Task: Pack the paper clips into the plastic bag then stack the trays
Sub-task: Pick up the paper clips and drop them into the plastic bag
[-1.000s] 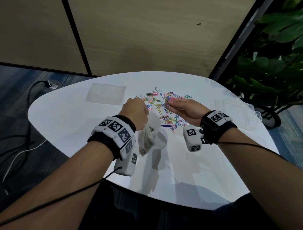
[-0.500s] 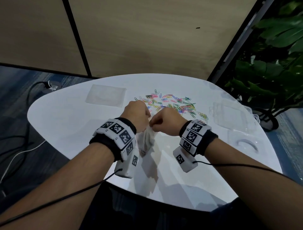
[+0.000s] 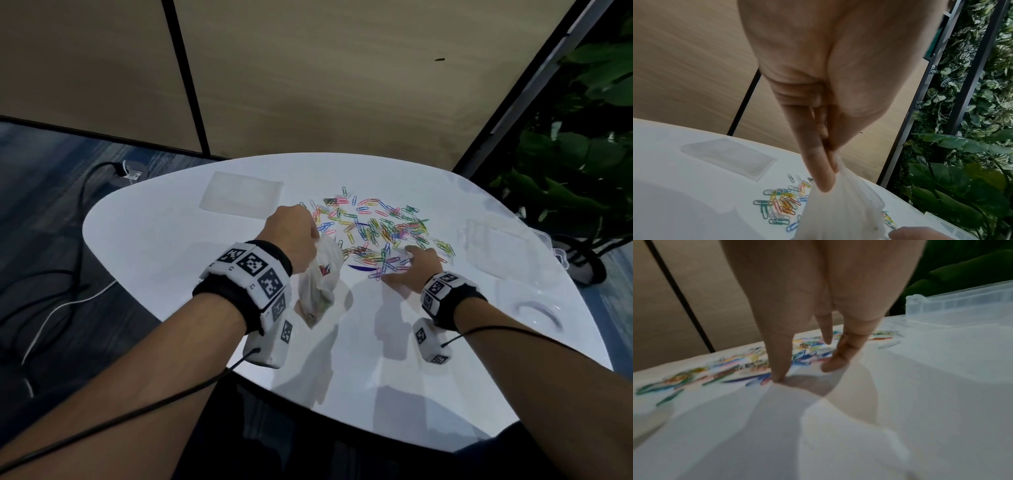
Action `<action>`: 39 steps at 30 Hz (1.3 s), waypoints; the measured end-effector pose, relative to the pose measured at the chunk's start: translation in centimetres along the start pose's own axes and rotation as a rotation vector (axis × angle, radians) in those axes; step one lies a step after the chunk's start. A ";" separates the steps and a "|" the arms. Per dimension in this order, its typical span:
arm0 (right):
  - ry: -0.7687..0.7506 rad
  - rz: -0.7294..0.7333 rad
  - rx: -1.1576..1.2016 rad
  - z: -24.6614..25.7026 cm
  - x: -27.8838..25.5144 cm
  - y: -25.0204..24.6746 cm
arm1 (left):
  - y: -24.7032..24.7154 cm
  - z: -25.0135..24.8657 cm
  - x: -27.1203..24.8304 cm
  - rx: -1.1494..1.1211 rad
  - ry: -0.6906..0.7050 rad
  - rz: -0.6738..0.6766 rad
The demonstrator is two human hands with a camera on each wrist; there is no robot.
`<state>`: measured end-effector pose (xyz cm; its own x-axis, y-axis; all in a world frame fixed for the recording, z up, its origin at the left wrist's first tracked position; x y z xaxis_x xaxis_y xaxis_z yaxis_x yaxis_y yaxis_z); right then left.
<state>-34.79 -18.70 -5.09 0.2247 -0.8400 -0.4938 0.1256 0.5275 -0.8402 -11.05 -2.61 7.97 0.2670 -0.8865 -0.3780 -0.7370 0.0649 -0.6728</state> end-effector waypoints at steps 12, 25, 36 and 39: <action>-0.319 -0.173 -0.006 7.2 0.4 1.7 | -0.3 0.5 0.1 0.022 -0.001 -0.005; -0.110 -0.185 0.301 3.7 -0.1 -2.5 | -0.3 -0.7 -0.4 0.055 0.009 0.018; -0.464 0.324 1.072 10.1 -9.6 -5.9 | 0.9 -2.5 -0.7 0.068 0.015 0.029; -0.478 0.295 0.746 11.0 -11.3 -4.2 | 1.2 -3.1 -1.0 0.088 0.020 0.019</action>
<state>-27.24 -10.09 6.50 0.6995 -0.6050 -0.3805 0.5507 0.7956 -0.2526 -14.13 -3.06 9.57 0.2400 -0.8936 -0.3792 -0.6840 0.1215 -0.7193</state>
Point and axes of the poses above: each hand's wrist, its own x-axis towards the middle knuckle, its own y-axis out of the palm, z = x × y, the point moved 4 cm from there along x, towards the middle knuckle, and after that the axes turned 9 degrees about z, right-handed, at the moved point
